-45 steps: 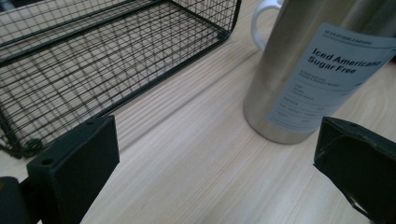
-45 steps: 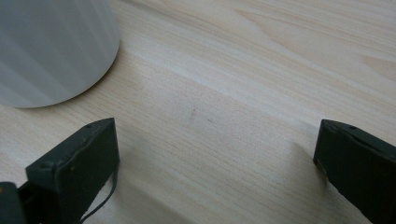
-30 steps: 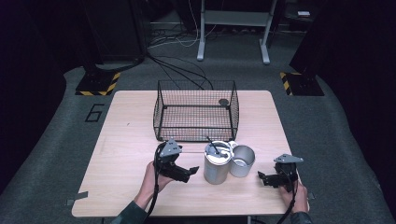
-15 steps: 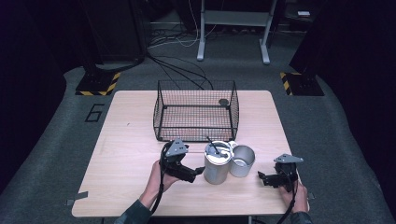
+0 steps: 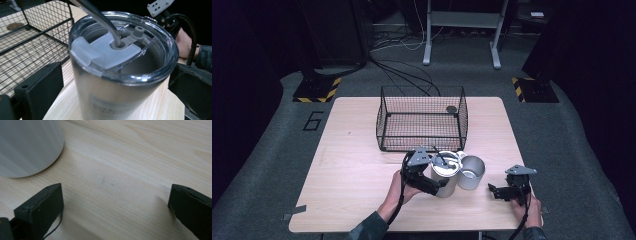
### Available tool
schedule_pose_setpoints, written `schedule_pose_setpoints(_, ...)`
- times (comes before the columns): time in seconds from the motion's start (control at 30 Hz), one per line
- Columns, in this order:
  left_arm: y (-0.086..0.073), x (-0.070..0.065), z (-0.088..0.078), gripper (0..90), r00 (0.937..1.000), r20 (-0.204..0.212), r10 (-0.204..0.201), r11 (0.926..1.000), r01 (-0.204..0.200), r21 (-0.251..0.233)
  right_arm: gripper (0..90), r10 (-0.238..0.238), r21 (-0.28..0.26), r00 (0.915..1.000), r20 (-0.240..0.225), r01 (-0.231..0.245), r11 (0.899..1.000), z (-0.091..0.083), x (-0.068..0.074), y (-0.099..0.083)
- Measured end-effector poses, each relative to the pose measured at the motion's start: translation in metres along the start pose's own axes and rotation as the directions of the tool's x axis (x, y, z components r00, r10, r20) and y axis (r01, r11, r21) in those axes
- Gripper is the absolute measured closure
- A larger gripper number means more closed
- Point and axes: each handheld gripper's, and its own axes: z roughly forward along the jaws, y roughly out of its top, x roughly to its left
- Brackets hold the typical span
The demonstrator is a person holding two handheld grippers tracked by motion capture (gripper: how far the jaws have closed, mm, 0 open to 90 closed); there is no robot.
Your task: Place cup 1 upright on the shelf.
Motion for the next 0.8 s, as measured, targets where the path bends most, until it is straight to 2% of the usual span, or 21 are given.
schedule_pose_setpoints(0.23,0.0,-0.001,0.002,0.0,1.0,-0.002,-0.003,1.0,0.003,-0.005,0.0,0.001,0.0,1.0,0.0,-0.001,1.0,0.0,0.0,0.0)
schedule_pose_setpoints(0.27,0.001,-0.005,0.014,0.0,0.9999,-0.012,0.007,0.9999,-0.007,-0.011,0.0,0.001,0.0,1.0,0.0,-0.001,1.0,0.0,0.0,0.0)
schedule_pose_setpoints(0.57,0.002,-0.008,0.026,0.1,0.9982,-0.059,-0.006,0.999,0.004,-0.044,0.0,0.002,0.0,1.0,0.0,-0.002,1.0,0.0,0.0,0.0)
schedule_pose_setpoints(0.8,0.002,-0.01,0.031,0.1,0.9963,-0.086,0.006,0.9988,-0.01,-0.048,0.0,0.001,0.0,1.0,0.0,-0.001,1.0,0.0,0.0,0.0)
